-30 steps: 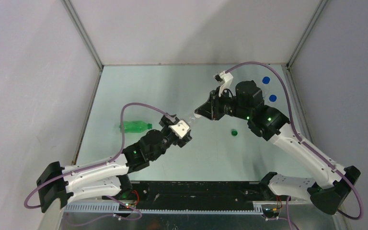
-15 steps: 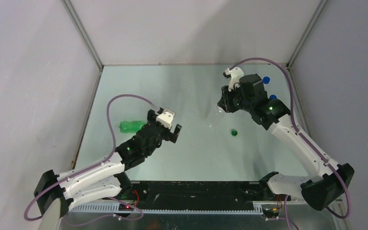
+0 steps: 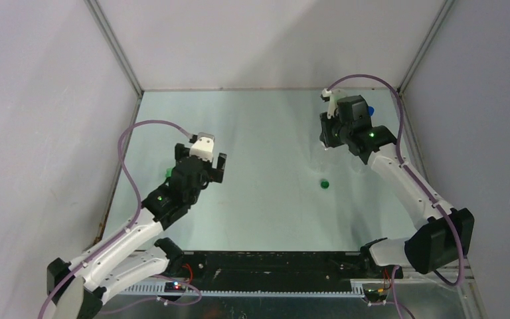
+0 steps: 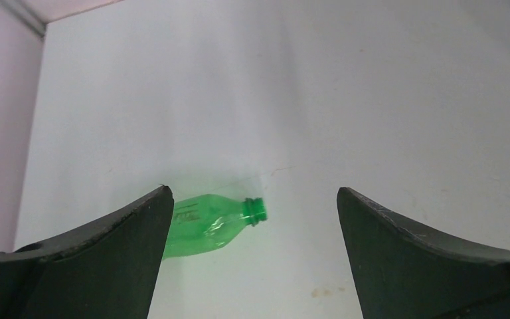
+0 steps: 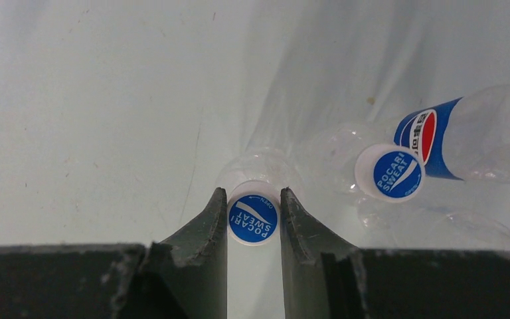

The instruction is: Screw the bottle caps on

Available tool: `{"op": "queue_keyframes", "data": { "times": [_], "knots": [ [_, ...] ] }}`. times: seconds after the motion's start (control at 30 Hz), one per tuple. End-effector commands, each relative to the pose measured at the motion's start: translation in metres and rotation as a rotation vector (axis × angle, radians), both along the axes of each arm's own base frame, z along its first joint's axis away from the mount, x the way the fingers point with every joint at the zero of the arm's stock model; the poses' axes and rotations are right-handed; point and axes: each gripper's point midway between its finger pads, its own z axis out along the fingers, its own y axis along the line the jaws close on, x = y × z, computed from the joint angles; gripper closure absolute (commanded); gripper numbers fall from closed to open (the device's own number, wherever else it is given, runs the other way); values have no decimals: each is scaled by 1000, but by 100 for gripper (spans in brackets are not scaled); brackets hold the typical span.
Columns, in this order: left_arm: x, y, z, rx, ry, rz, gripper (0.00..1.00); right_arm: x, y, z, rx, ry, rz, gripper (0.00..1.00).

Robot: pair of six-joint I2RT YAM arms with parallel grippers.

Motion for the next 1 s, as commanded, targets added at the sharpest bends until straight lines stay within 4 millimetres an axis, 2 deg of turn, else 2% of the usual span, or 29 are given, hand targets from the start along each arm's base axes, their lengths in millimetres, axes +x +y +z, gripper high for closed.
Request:
{"op": "queue_keyframes", "data": {
  "times": [0.0, 0.1, 0.2, 0.53, 0.73, 0.97],
  "knots": [
    [7, 22, -2, 58, -26, 89, 0, 17, 0, 5, 9, -53, -9, 100],
    [9, 26, -14, 89, -19, 111, 0, 17, 1, 0, 13, -39, -12, 100],
    [11, 25, -17, 96, -10, 116, 0, 16, 1, -5, 9, -25, -13, 100],
    [13, 20, -22, 94, 8, 105, 0, 12, -2, -1, 15, -24, -28, 68],
    [13, 18, -23, 95, 18, 91, 0, 12, -4, 4, 26, -35, -51, 56],
    [12, 15, -24, 92, 25, 75, 0, 11, -6, 15, 41, -67, -59, 48]
  ]
}}
